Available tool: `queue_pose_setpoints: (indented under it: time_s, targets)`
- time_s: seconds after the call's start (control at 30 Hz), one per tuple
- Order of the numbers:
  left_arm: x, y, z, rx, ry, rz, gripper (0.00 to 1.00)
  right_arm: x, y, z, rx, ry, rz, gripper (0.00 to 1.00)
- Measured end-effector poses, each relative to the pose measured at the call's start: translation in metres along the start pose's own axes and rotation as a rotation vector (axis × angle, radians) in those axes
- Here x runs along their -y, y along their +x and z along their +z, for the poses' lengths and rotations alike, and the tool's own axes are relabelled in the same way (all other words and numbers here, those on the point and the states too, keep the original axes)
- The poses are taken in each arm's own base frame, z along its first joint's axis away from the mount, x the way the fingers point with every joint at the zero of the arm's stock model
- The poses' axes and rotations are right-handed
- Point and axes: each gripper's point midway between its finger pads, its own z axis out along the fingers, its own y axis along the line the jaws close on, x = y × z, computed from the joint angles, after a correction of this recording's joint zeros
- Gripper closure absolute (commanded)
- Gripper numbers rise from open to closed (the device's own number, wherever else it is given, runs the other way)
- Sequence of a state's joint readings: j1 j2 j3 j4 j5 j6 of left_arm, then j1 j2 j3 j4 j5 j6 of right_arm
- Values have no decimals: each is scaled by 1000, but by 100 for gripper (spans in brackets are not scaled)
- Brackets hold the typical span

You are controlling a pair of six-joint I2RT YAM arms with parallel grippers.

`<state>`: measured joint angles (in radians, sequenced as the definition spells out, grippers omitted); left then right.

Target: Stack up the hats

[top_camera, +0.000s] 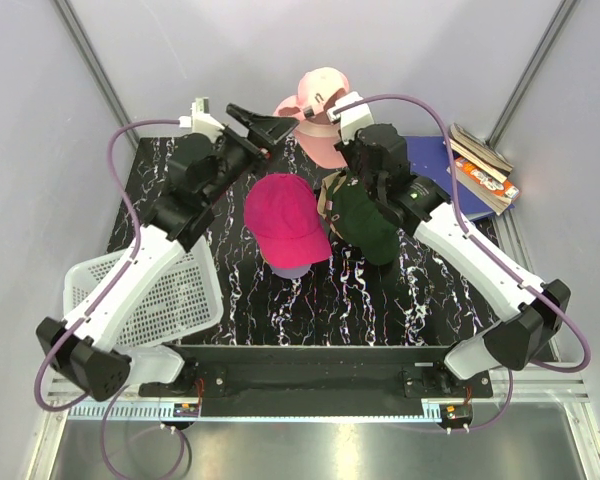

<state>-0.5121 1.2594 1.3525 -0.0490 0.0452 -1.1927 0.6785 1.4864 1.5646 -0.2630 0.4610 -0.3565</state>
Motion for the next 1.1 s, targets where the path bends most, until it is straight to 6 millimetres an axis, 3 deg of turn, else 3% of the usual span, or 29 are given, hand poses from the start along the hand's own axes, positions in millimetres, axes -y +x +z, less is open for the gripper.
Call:
queue_pose_setpoints:
  time_s: [0.17,0.37,0.5,0.53,0.6,0.8,0.97,1.03,1.1]
  targets:
    - [16,14,12,-54,68,-59,9,-6,8,0,-28,-16,-13,100]
    - [33,13,25,-54,135,-103,7,-16,8,-1,-30,-36,-21,100]
    - [34,16,37,-70,149,-134,9,-23,5,-4,-23,-52,-34,100]
    - [32,17,40,-73,147,-137,12,-25,5,-5,-22,-56,-39,100]
    - [29,19,43,-74,140,-139,43,-29,4,-6,-18,-60,-47,100]
    - [28,10,46,-41,134,-130,97,-40,18,-8,-24,-81,-66,100]
    - [37,-1,46,-18,161,-116,100,-41,28,-15,-2,-85,-51,100]
    - [44,-7,45,-12,185,-102,100,-39,26,-19,21,-83,-33,93]
    - [54,-15,44,-1,219,-75,100,-38,21,-21,42,-80,-14,75]
